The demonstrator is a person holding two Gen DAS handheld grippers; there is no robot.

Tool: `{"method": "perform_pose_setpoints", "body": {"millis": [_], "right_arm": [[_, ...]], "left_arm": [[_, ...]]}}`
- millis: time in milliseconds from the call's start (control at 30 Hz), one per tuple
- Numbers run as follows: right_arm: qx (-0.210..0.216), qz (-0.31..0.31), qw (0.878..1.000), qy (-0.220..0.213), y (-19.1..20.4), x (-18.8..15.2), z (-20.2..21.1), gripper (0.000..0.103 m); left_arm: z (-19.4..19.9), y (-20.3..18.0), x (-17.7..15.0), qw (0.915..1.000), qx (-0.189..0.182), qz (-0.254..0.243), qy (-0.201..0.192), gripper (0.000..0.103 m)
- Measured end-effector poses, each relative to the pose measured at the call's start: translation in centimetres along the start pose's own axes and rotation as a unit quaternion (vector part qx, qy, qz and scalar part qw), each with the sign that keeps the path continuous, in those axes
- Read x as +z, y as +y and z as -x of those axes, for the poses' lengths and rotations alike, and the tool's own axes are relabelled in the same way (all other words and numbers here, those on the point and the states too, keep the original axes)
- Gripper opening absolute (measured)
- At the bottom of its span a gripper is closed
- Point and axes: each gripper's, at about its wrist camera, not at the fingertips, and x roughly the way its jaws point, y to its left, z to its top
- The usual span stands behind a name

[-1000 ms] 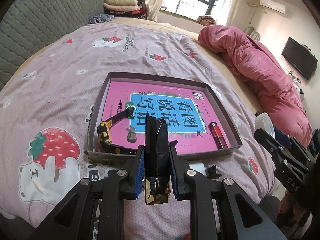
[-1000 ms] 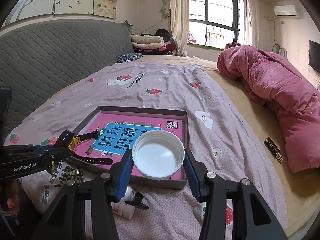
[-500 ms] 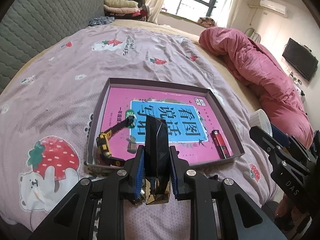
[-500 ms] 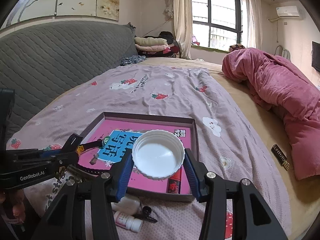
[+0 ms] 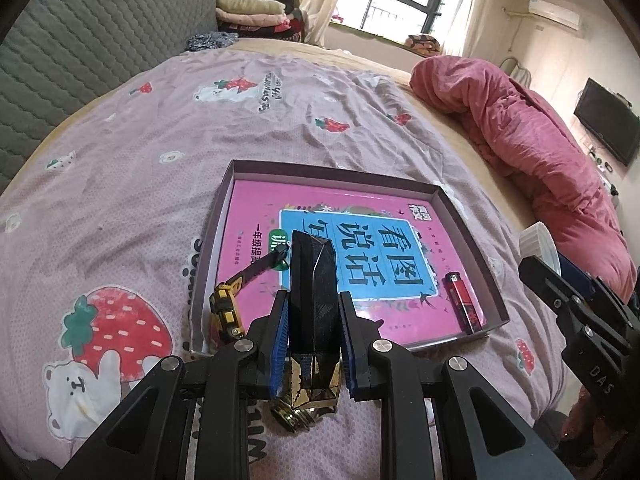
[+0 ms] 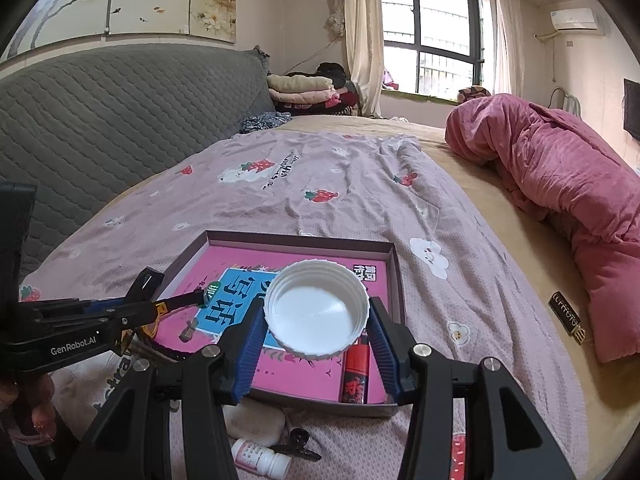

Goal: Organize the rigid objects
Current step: 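Lift the tube with left tool while right tool carries the cap over the tray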

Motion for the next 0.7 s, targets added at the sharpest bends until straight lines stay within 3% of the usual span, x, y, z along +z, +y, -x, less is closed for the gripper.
{"method": "perform_pose_setpoints", "body": {"millis": [700], "right_arm": [[-0.005,0.007,1.0,0.01,0.6,1.1,-1.9,0.05]], "left_arm": [[-2.8,-0.1,0.9,0.9999,-0.006,0.011,0.01,0.023]]}}
